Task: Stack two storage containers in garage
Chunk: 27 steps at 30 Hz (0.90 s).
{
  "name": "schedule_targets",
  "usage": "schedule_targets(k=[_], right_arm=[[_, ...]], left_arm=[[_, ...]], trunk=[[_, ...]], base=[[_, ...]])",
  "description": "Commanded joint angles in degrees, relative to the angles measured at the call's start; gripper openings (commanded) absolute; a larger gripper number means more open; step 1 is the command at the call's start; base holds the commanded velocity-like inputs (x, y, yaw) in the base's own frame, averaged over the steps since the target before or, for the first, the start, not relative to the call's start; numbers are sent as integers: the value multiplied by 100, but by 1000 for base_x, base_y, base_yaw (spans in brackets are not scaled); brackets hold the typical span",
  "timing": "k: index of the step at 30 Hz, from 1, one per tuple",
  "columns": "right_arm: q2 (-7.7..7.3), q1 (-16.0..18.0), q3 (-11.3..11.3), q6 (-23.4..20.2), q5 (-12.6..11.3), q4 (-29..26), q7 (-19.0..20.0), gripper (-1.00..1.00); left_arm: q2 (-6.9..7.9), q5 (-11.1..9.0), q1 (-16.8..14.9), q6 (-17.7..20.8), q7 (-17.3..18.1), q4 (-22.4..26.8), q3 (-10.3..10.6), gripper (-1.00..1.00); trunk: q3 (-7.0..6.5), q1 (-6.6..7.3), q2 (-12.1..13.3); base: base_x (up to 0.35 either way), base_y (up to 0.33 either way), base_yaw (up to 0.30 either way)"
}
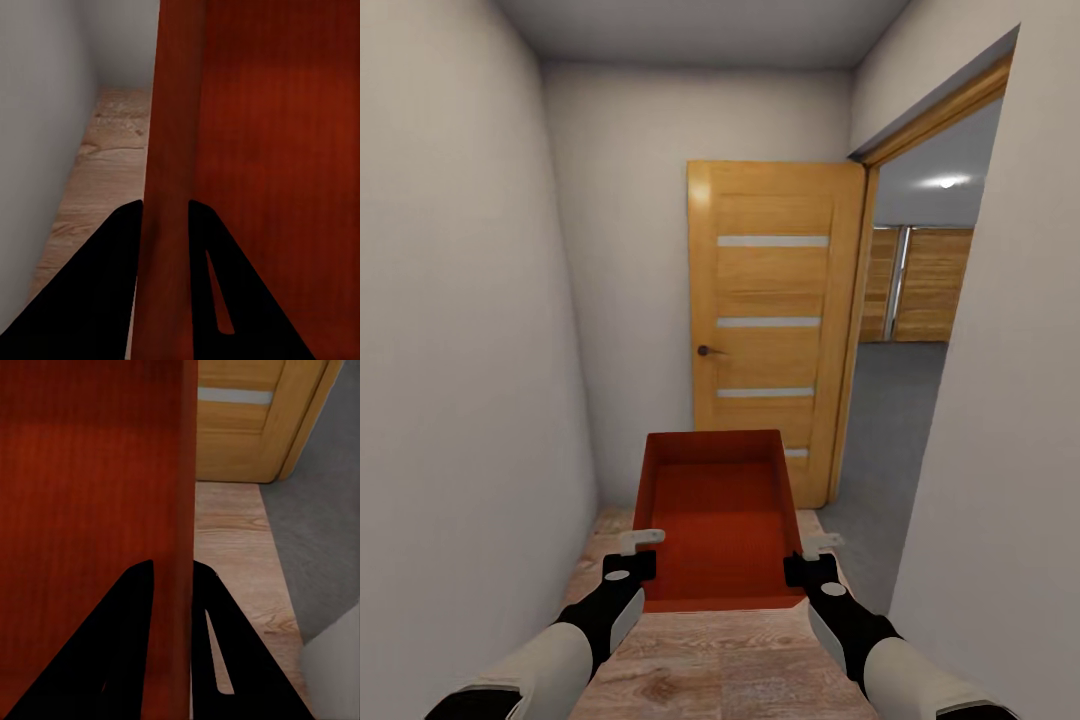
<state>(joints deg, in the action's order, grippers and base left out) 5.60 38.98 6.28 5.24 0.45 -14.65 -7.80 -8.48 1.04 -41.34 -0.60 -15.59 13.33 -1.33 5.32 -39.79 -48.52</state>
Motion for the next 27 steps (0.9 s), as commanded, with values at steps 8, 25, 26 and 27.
schedule_targets(k=[8,25,26,27], right_arm=[[-7,5,-164,12,-27,14,-46,-100],[-1,5,-176,-6,-36,14,-46,-100],[-3,5,-176,-6,-36,14,-46,-100],[-4,5,-174,-5,-36,14,-46,-100]], left_arm=[[311,-51,-6,-3,-40,180,-254,-100],[303,-51,-6,-10,-40,196,-249,-100],[303,-51,-6,-14,-40,198,-248,-100],[303,-51,-6,-16,-40,201,-247,-100]], trunk=[[10,-5,-7],[10,-5,-7],[10,-5,-7],[10,-5,-7]], base=[[335,8,0],[307,155,-146],[119,86,-254],[76,55,-254]])
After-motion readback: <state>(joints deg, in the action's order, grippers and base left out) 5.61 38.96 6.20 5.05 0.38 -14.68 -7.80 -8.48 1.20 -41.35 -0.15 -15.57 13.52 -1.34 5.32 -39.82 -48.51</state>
